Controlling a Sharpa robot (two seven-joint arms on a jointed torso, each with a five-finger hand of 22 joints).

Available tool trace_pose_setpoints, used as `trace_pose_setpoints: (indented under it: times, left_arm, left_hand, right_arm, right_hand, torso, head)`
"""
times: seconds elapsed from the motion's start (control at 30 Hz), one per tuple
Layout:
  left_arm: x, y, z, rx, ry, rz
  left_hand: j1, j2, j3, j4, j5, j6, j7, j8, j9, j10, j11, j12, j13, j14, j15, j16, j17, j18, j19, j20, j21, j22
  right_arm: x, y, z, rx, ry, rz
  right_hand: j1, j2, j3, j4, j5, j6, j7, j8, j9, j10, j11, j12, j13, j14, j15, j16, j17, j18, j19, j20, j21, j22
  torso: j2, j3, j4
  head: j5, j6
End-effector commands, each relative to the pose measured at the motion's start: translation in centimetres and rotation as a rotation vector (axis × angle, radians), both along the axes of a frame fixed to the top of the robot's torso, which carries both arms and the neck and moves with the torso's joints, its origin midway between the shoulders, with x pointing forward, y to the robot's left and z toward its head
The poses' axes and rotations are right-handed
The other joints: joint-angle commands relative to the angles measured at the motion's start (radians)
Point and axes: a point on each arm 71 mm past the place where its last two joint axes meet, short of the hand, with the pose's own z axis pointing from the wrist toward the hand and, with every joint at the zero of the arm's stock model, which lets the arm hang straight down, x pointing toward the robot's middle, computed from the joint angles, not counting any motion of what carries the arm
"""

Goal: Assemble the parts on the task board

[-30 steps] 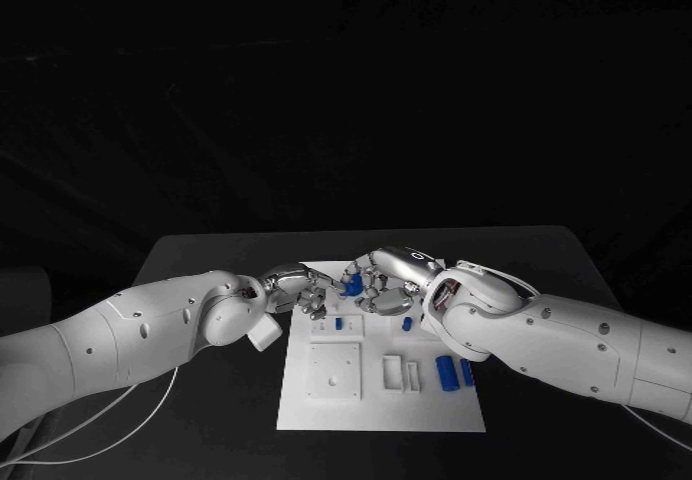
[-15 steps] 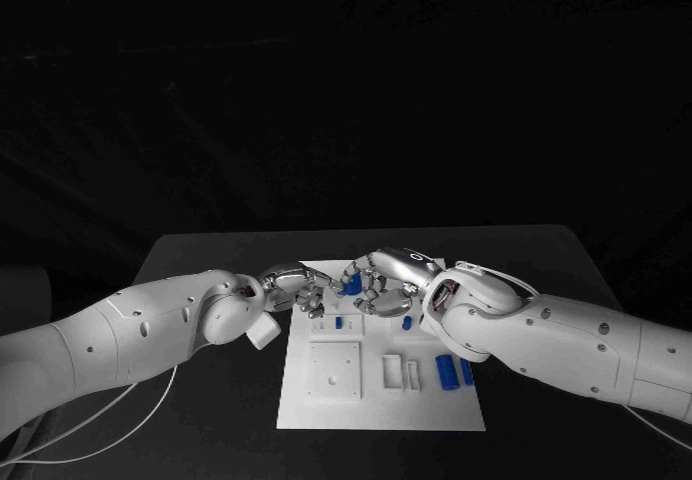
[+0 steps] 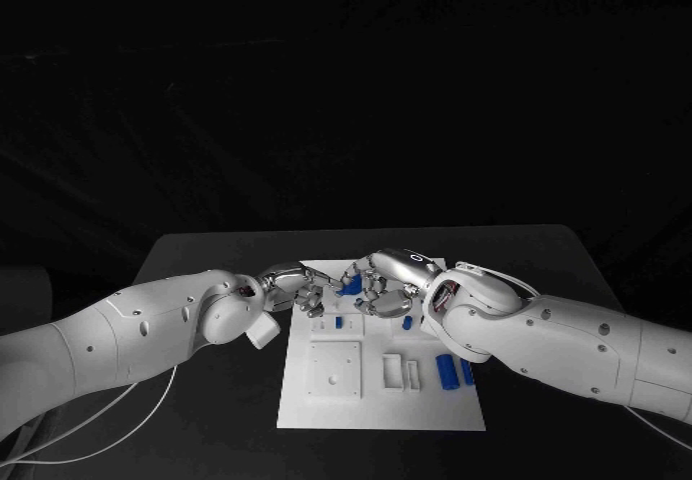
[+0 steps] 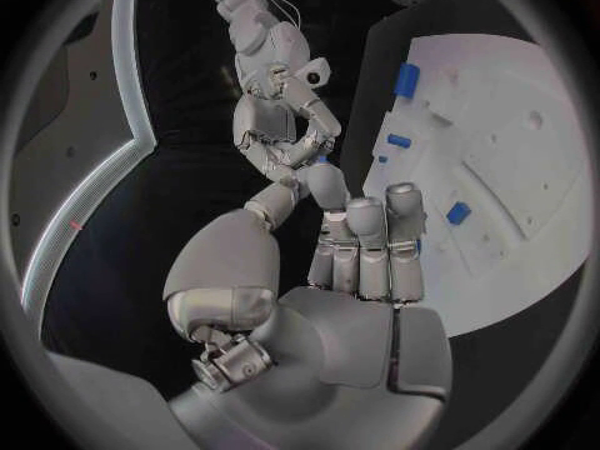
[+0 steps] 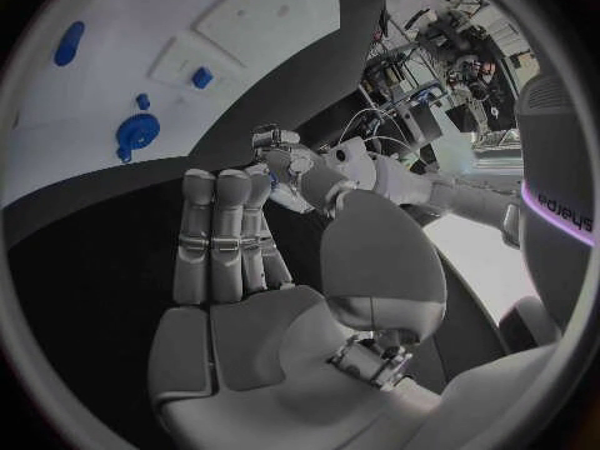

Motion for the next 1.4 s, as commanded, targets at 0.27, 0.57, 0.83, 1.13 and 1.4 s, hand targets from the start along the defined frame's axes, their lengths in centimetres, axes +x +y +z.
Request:
trace_pose_setpoints:
  times: [0.27, 0.57, 0.83, 1.13, 1.4]
  left_arm:
    - [0.2, 0.0, 0.4, -0.007, -0.013, 0.017]
    - [0.3, 0.4, -0.1, 0.157, -0.058, 0.042]
    - [0.7, 2.2, 0.0, 0.421, -0.069, 0.129]
    - [1.6, 3.0, 1.1, 0.707, -0.068, 0.114]
    - [2.5, 1.4, 1.1, 0.867, -0.126, 0.063]
  left_hand:
    - [0.037, 0.022, 0.007, -0.001, 0.007, 0.011, -0.005, 0.003, 0.003, -0.003, -0.008, 0.005, 0.001, -0.015, -0.022, 0.005, 0.001, -0.015, -0.008, -0.120, -0.003, 0.015]
    - [0.040, 0.017, 0.008, -0.002, 0.020, 0.015, -0.007, 0.003, 0.006, -0.002, -0.009, 0.006, 0.001, -0.014, -0.024, 0.006, 0.001, -0.015, -0.006, -0.121, -0.001, 0.016]
    - [0.042, 0.008, 0.008, -0.001, 0.047, 0.025, -0.012, 0.005, 0.011, 0.008, -0.014, 0.007, 0.000, -0.003, -0.029, 0.009, 0.001, -0.013, 0.005, -0.126, 0.005, 0.015]
    - [0.043, -0.004, 0.009, -0.001, 0.082, 0.040, -0.019, 0.006, 0.013, 0.027, -0.022, 0.005, -0.004, 0.017, -0.036, 0.009, -0.002, -0.009, 0.024, -0.131, 0.011, 0.013]
    - [0.040, -0.005, 0.011, -0.001, 0.093, 0.047, -0.021, 0.004, 0.013, 0.036, -0.024, 0.002, -0.006, 0.026, -0.038, 0.007, -0.004, -0.008, 0.030, -0.132, 0.012, 0.011]
  right_arm:
    - [-0.2, 0.0, -0.4, -0.006, 0.016, 0.011]
    - [1.4, -3.0, -0.9, 0.111, 0.141, -0.160]
    - [4.1, -7.7, 0.0, 0.271, 0.266, -0.284]
    - [7.7, -12.9, 2.8, 0.407, 0.253, -0.391]
    - [9.8, -16.0, 4.9, 0.501, 0.207, -0.459]
  right_hand:
    - [-0.014, -0.001, -0.006, 0.001, 0.005, 0.005, 0.005, 0.004, -0.002, -0.008, 0.003, -0.014, 0.005, -0.011, 0.004, -0.009, 0.000, 0.012, -0.014, 0.001, -0.011, 0.001]
    - [-0.028, -0.009, 0.002, 0.019, 0.002, -0.034, 0.041, -0.016, -0.014, -0.082, 0.039, -0.076, -0.004, -0.087, 0.041, -0.070, -0.029, 0.005, -0.087, 0.033, -0.072, -0.017]
    - [-0.025, -0.011, 0.022, 0.030, 0.005, -0.042, 0.064, -0.013, -0.017, -0.166, 0.064, -0.168, -0.069, -0.187, 0.083, -0.162, -0.103, -0.012, -0.194, 0.076, -0.165, -0.043]
    - [-0.020, 0.017, 0.008, 0.020, 0.021, -0.094, 0.091, 0.005, -0.004, -0.296, 0.146, -0.460, -0.408, -0.442, 0.237, -0.429, -0.360, -0.081, -0.504, 0.154, -0.382, -0.116]
    - [-0.031, 0.042, -0.047, 0.006, 0.071, -0.095, 0.088, 0.023, -0.008, -0.290, 0.157, -0.509, -0.538, -0.476, 0.258, -0.484, -0.468, -0.080, -0.551, 0.177, -0.442, -0.136]
  torso:
    - [0.000, 0.0009, -0.0002]
    - [-0.001, 0.0008, -0.0002]
    - [-0.002, 0.0024, 0.0015]
    - [-0.001, 0.0023, 0.0002]
    - [-0.001, 0.0013, 0.0023]
  head:
    - [0.000, 0.001]
    - [0.001, 0.000]
    - [0.006, -0.001]
    - [0.013, -0.003]
    - [0.018, -0.010]
